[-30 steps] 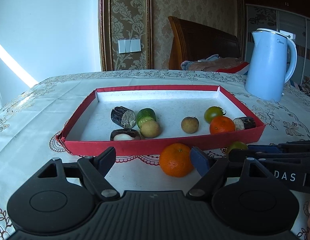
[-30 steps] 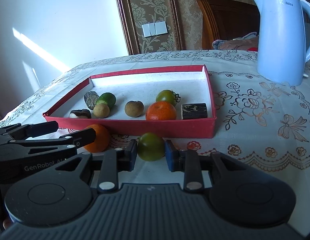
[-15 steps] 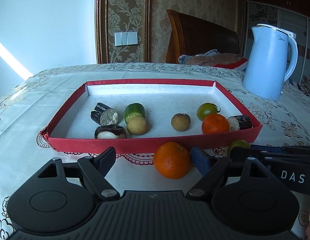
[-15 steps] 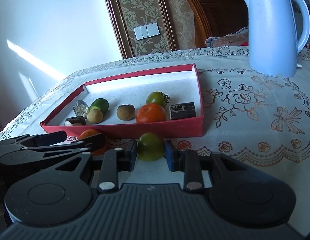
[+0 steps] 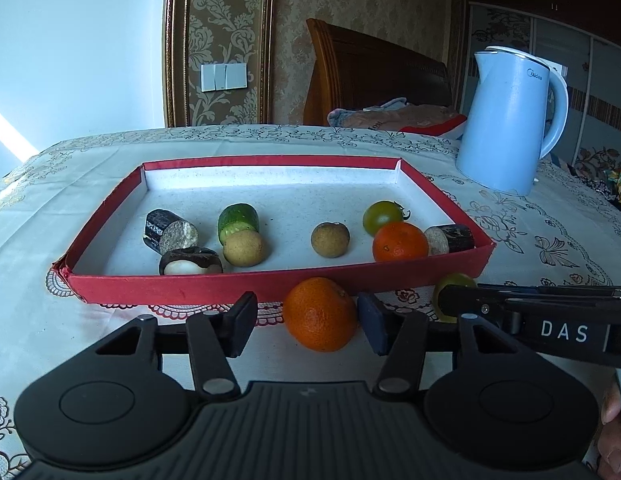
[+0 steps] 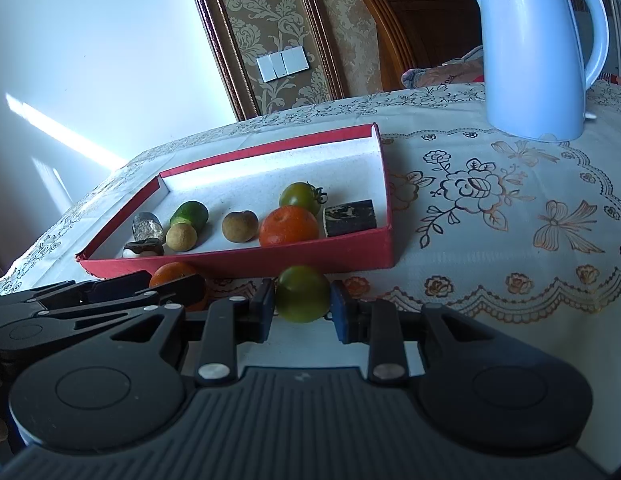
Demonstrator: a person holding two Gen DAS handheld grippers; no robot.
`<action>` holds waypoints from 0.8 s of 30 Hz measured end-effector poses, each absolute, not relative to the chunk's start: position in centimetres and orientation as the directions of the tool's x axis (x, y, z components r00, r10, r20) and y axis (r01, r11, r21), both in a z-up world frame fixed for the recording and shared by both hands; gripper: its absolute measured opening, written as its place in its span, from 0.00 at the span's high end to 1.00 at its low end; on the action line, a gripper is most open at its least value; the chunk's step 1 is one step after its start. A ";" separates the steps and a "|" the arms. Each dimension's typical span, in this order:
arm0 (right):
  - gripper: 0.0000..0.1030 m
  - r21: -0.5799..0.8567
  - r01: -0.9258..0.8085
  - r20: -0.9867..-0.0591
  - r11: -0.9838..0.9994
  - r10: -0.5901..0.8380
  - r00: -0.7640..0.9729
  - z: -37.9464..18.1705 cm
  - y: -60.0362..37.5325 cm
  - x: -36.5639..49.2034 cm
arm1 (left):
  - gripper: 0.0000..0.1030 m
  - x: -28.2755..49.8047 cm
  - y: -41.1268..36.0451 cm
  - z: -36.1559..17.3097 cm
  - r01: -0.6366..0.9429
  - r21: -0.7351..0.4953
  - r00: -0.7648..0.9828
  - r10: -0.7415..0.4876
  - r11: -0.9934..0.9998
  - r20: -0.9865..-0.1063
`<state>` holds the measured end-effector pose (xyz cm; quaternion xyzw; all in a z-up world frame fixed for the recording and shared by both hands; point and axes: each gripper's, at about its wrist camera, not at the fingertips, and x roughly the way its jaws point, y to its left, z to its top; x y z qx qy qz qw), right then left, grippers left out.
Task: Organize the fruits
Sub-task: 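Grasp another green citrus with the right tool while the left grasps the orange tangerine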
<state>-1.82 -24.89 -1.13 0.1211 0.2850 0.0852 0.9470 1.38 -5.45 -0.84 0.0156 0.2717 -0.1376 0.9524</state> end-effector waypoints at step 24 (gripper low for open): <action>0.72 0.240 -0.134 -0.519 0.961 0.244 0.819 -1.1 -23.3 -1.7 | 0.62 0.6 -4.8 -0.4 0.161 0.000 0.869 -0.142 0.987 -0.475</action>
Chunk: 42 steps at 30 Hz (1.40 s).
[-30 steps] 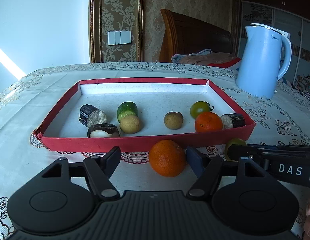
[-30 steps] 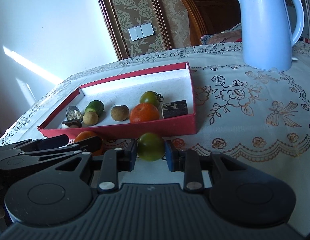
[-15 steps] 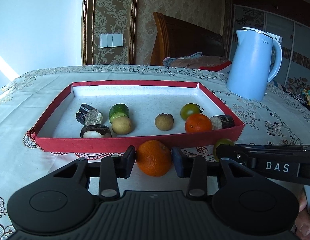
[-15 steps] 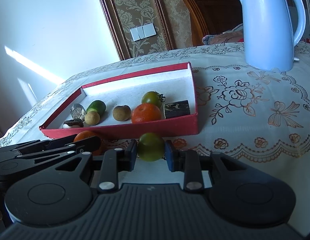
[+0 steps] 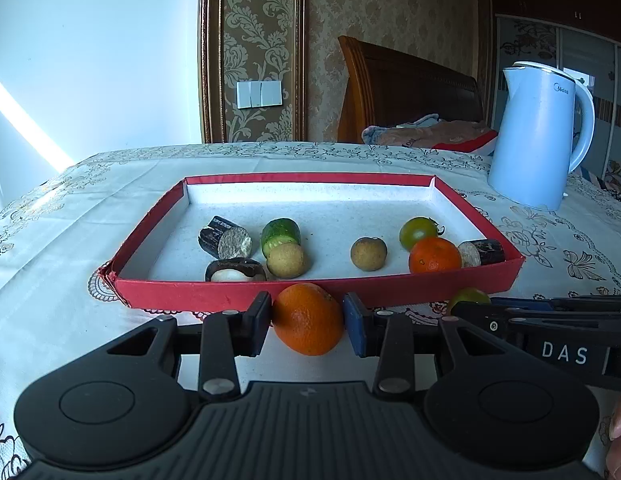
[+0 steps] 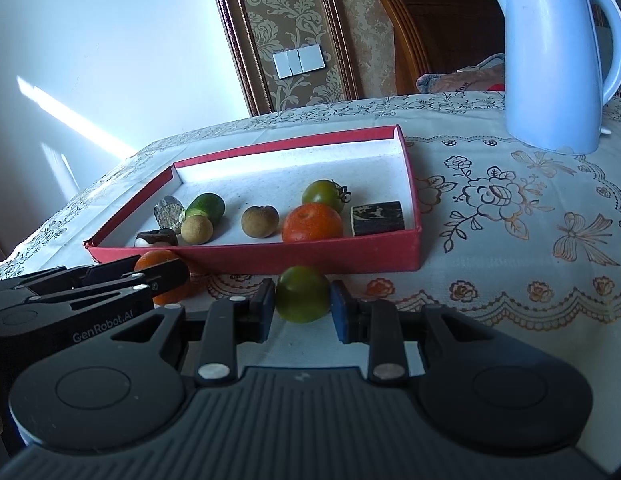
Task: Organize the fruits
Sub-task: 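Grasp another green citrus with the right tool while the left grasps the orange tangerine, then carry the tangerine and green citrus over the red tray with both tools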
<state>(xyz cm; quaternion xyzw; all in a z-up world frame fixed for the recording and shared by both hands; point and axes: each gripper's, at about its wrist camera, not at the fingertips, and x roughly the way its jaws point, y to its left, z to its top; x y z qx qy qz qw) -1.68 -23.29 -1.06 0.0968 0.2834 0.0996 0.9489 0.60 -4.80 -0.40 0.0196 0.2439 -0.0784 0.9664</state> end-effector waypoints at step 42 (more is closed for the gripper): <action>0.72 0.217 -0.128 -0.518 0.968 0.226 0.825 -1.1 -22.8 -1.7 | 0.62 -0.4 -4.8 -0.1 0.159 0.014 0.899 -0.139 0.987 -0.416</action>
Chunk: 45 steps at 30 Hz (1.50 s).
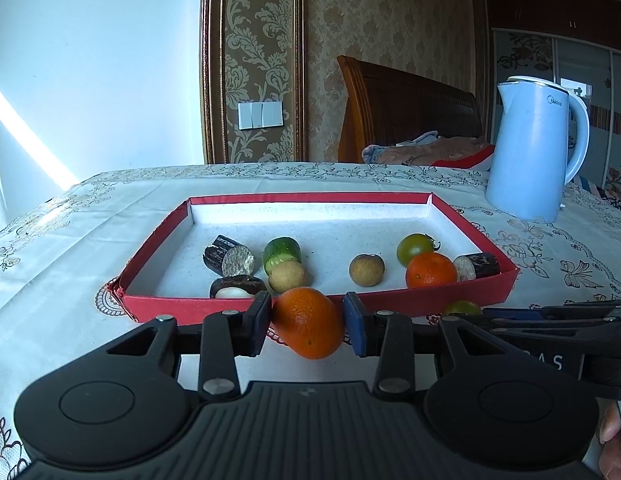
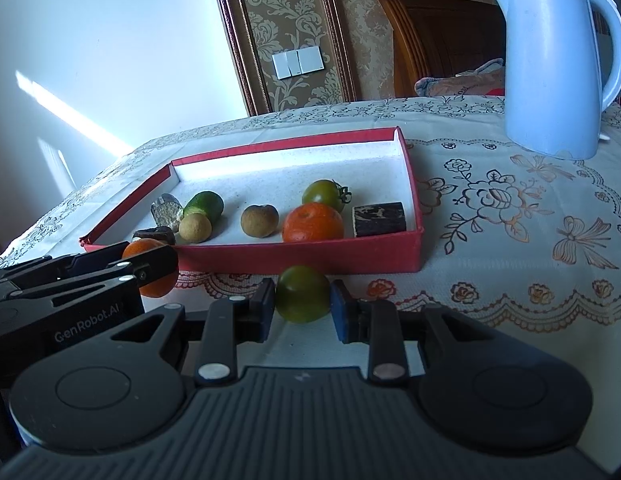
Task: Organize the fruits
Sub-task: 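Carry the tangerine and green citrus over the red tray with both tools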
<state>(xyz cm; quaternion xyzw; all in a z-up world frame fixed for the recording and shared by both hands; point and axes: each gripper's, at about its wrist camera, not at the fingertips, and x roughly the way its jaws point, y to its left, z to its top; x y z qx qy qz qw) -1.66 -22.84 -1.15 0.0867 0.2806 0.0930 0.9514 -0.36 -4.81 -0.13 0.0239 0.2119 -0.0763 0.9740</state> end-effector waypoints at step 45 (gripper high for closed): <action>0.72 0.094 -0.257 -0.428 0.962 0.272 0.862 3.6 -20.2 -0.5 | 0.62 1.4 -2.8 2.7 -0.018 0.000 0.944 0.017 1.000 -0.329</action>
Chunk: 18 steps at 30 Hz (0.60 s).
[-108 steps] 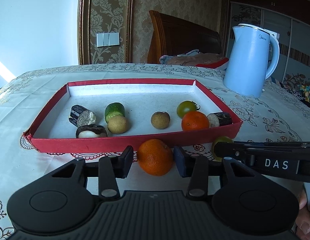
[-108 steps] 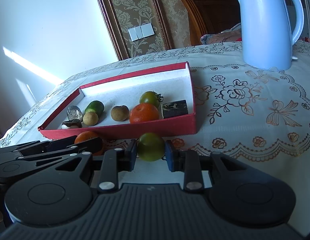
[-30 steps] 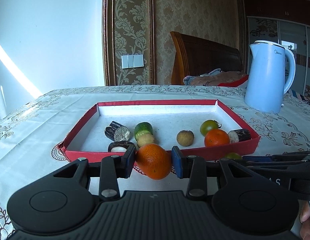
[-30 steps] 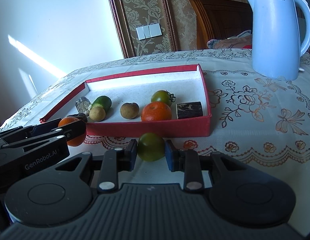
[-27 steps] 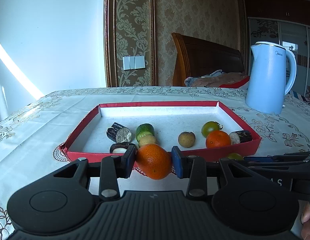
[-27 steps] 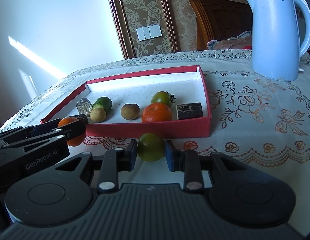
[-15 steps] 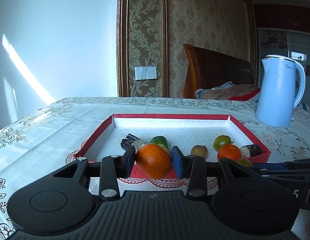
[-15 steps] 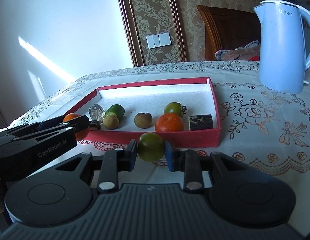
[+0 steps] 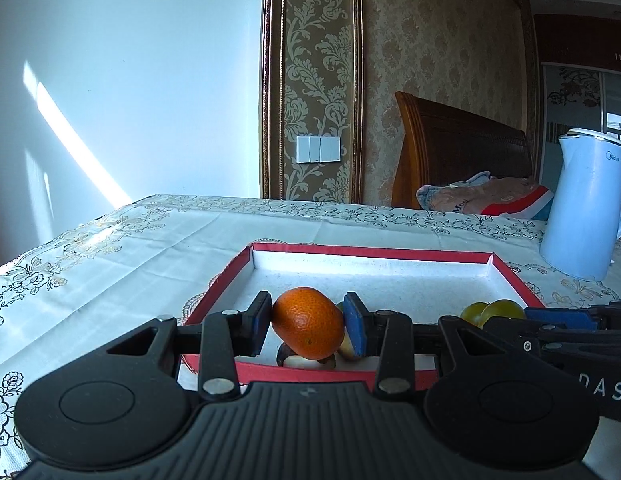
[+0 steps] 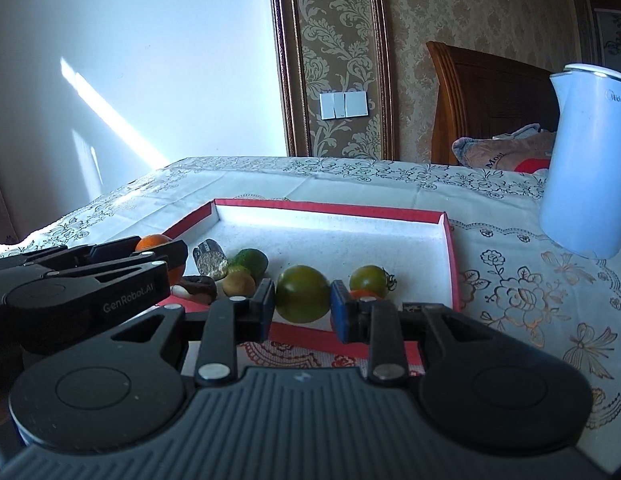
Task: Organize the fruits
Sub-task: 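Carry the tangerine and green citrus over the red tray with both tools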
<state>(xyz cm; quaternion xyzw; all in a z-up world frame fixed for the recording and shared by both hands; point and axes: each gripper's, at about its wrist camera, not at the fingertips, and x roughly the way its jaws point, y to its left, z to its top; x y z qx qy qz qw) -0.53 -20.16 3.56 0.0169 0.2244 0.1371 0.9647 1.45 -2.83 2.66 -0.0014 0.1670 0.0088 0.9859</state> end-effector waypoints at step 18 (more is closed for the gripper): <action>0.72 0.097 -0.228 -0.470 0.969 0.247 0.847 2.2 -20.5 4.2 | 0.63 5.3 -5.0 2.7 -0.029 0.035 0.959 0.037 0.999 -0.279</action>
